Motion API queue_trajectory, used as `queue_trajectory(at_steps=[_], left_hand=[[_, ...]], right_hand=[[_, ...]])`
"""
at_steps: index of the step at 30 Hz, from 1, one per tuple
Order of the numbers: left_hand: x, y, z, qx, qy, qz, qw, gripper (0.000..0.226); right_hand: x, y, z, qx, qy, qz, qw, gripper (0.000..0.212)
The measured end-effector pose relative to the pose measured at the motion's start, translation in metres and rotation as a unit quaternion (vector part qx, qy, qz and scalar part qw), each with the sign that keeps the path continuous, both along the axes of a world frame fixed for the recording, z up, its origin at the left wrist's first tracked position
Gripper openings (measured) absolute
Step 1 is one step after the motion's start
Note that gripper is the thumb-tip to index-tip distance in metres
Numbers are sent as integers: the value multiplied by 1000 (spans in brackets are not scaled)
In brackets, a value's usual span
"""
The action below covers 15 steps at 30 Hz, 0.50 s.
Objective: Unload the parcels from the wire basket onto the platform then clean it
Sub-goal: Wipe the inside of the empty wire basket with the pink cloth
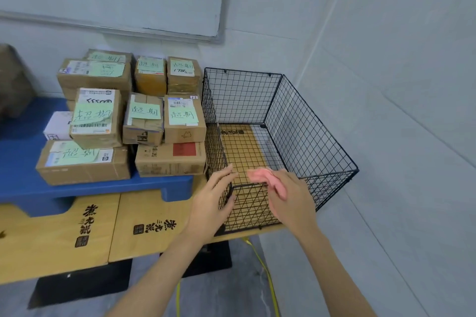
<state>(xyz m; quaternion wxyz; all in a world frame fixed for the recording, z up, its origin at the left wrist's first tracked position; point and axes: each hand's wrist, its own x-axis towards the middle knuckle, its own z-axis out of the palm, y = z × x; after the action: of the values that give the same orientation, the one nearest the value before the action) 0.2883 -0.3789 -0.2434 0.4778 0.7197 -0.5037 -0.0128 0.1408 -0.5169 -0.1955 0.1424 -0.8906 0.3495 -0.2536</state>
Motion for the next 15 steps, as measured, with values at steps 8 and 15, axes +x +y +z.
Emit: queue_trajectory(at_steps=[8,15], left_hand=[[7,-2,-2,-21,7,-22,1000,53],[11,-3,3,-23,26,-25,999,49]], right_hand=[[29,38,-9,19,-37,-1,999,40],[21,25,-7,-46,-11,-66,997,35]])
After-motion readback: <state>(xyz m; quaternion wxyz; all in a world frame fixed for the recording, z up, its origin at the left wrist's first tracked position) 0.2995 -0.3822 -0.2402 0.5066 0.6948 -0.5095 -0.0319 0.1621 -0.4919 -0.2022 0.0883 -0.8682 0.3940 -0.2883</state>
